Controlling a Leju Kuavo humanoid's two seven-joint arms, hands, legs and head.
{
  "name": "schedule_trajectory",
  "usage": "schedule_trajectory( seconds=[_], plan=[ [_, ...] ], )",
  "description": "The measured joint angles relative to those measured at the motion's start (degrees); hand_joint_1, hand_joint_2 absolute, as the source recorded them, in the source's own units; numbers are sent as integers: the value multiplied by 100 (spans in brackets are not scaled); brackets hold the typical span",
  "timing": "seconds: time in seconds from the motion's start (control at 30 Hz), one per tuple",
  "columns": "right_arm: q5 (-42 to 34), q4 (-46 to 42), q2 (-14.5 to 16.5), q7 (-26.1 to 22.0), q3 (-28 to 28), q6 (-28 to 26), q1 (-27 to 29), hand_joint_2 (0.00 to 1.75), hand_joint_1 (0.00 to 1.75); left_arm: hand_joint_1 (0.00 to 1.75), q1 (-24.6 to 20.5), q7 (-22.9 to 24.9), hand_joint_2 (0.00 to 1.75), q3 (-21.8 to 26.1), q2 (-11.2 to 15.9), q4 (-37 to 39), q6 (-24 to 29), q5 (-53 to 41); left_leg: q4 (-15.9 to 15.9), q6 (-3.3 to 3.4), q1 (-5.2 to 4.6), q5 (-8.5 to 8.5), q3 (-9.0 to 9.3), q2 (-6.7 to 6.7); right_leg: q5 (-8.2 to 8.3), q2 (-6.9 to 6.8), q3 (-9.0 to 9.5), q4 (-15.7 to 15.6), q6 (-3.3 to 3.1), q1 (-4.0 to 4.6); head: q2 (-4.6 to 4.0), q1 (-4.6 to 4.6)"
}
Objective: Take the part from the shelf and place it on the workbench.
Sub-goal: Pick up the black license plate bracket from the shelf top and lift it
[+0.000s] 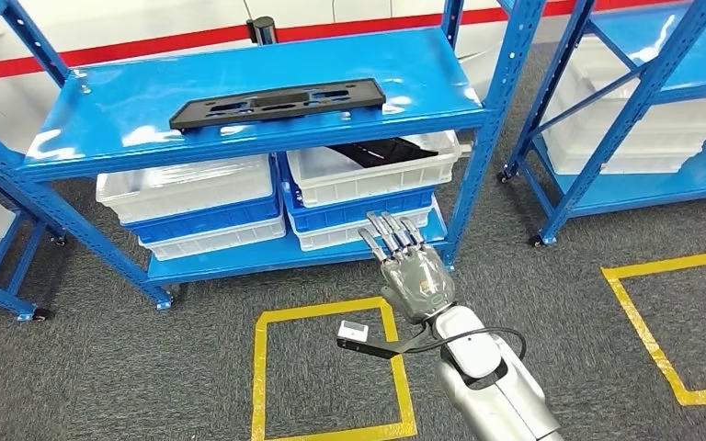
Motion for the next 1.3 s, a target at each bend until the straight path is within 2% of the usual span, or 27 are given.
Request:
schedule_trajectory(
  seconds=[0.07,0.1,0.17,0.2,0.23,0.27,0.3,0.37,0.4,0.43,0.5,0.53,0.6,0.67,0.73,0.77,0.8,0.83,0.87,0.9,0.93,1.0,1.07,1.2,1.23,1.27,1.3],
  plan=[
    [27,-3,33,-3,-14,-5,3,175,0,0,-16,11,0,-3,-5,3,9,-11,643,2,13,233,-430,20,-78,18,168,-67,-85,41,1,-42],
    [47,-3,43,-3,-21,-8,11,175,0,0,-21,19,0,-5,-7,4,13,-20,1025,21,-3,235,-714,29,-122,14,269,-127,-121,67,1,-58],
    [87,-2,58,-3,-25,-9,39,175,0,0,-2,34,0,-7,-10,11,33,-28,1478,72,-63,-98,-1234,33,-215,31,490,-237,-168,133,0,-68],
    [102,-2,62,-2,-31,-9,54,175,0,0,12,40,0,-7,-11,14,43,-27,1497,114,-103,-292,-1412,33,-273,46,609,-277,-186,172,0,-71],
    [116,-2,67,-2,-39,-9,65,175,0,0,26,43,0,-7,-12,16,51,-28,1379,179,-152,-383,-1524,30,-341,63,734,-310,-208,219,0,-75],
    [129,-2,72,0,-49,-10,73,175,0,0,34,43,0,-7,-12,18,55,-31,1141,280,-211,-316,-1575,24,-415,76,861,-338,-230,270,1,-81],
    [144,-2,78,4,-58,-10,84,175,0,0,39,43,0,-7,-7,22,55,-35,807,424,-288,-46,-1574,7,-489,83,971,-369,-254,313,0,-86],
    [184,-2,91,17,-67,-12,99,175,0,0,50,44,0,-9,17,36,54,-50,179,708,-459,803,-1501,-117,-631,115,1174,-445,-272,384,1,-55],
    [203,-11,103,27,-77,-15,108,175,0,0,53,45,0,-9,27,40,54,-58,-13,784,-523,1085,-1432,-160,-686,140,1269,-510,-274,400,1,-42],
    [221,-24,114,37,-92,-18,113,175,0,0,50,46,0,-9,32,43,54,-69,-120,800,-562,1201,-1352,-191,-703,163,1372,-542,-253,414,1,-29],
    [250,-60,133,57,-135,-32,105,175,0,0,26,48,0,-10,23,41,50,-86,-229,767,-575,1098,-1125,-160,-662,160,1459,-479,-196,425,1,-38],
    [264,-70,134,65,-153,-39,98,175,0,0,13,49,0,-11,17,40,47,-93,-278,764,-570,1066,-1022,-155,-608,126,1365,-245,-160,431,1,-40],
    [293,-80,132,72,-178,-50,110,175,0,0,-3,53,0,-12,5,38,45,-97,-328,773,-550,992,-867,-141,-621,55,901,470,-132,432,0,-43],
    [311,-80,119,74,-202,-52,154,175,0,0,-8,58,0,-13,-8,38,45,-98,-331,782,-545,871,-752,-132,-915,33,343,1073,-165,414,1,-43],
    [318,-80,105,75,-231,-52,191,175,0,0,-1,61,0,-13,-26,39,46,-99,-330,754,-541,730,-600,-137,-1215,28,8,1107,-182,382,1,-42],
    [320,-80,100,75,-240,-52,198,175,0,0,4,61,0,-13,-36,39,46,-99,-328,734,-538,657,-510,-140,-1172,23,-43,893,-140,363,1,-41],
    [320,-80,96,75,-247,-52,202,175,0,0,7,61,0,-13,-43,40,46,-99,-325,710,-534,583,-423,-143,-948,17,-30,556,-57,344,1,-39],
    [320,-78,90,75,-252,-51,205,175,0,0,10,61,0,-13,-49,42,46,-99,-312,680,-539,508,-343,-146,-583,1,11,206,27,330,1,-36],
    [320,-76,84,75,-255,-51,205,175,0,0,9,61,0,-12,-52,43,46,-99,-293,650,-546,433,-288,-152,-260,-19,62,-82,57,327,1,-30],
    [321,-77,81,75,-257,-51,207,175,0,0,5,60,0,-12,-52,45,48,-99,-272,616,-554,368,-257,-153,1,-32,112,-260,36,324,1,-32],
    [321,-78,80,75,-260,-50,208,175,0,0,3,55,0,-11,-52,46,50,-99,-239,585,-558,324,-241,-154,144,-45,143,-320,-35,326,1,-29],
    [327,-84,86,75,-274,-51,205,175,0,0,-5,32,0,-10,-42,46,54,-99,-178,533,-544,270,-252,-141,189,-40,206,-345,-174,301,1,-35],
    [336,-86,96,74,-293,-52,196,175,0,0,-11,-4,0,-10,-38,46,57,-100,97,458,-511,195,-397,-95,184,-39,267,-377,-239,258,1,-54],
    [315,-75,102,36,-304,-52,175,175,0,0,-15,-27,0,-10,-42,46,58,-99,1294,249,-347,-246,-1175,-12,120,-43,336,-396,-321,231,1,-85],
    [295,-68,102,23,-304,-52,174,175,0,0,-12,-27,0,-9,-42,46,57,-98,1336,213,-305,-228,-1268,2,104,-42,349,-396,-321,225,1,-85],
    [275,-61,104,15,-304,-52,172,175,0,0,-11,-27,0,-9,-39,46,57,-98,1170,186,-269,-89,-1252,11,89,-39,366,-396,-311,218,1,-86],
    [263,-58,109,13,-304,-52,165,175,0,0,-13,-27,0,-8,-37,46,57,-97,818,166,-238,140,-1129,20,75,-38,388,-397,-295,208,1,-86]
  ],
)
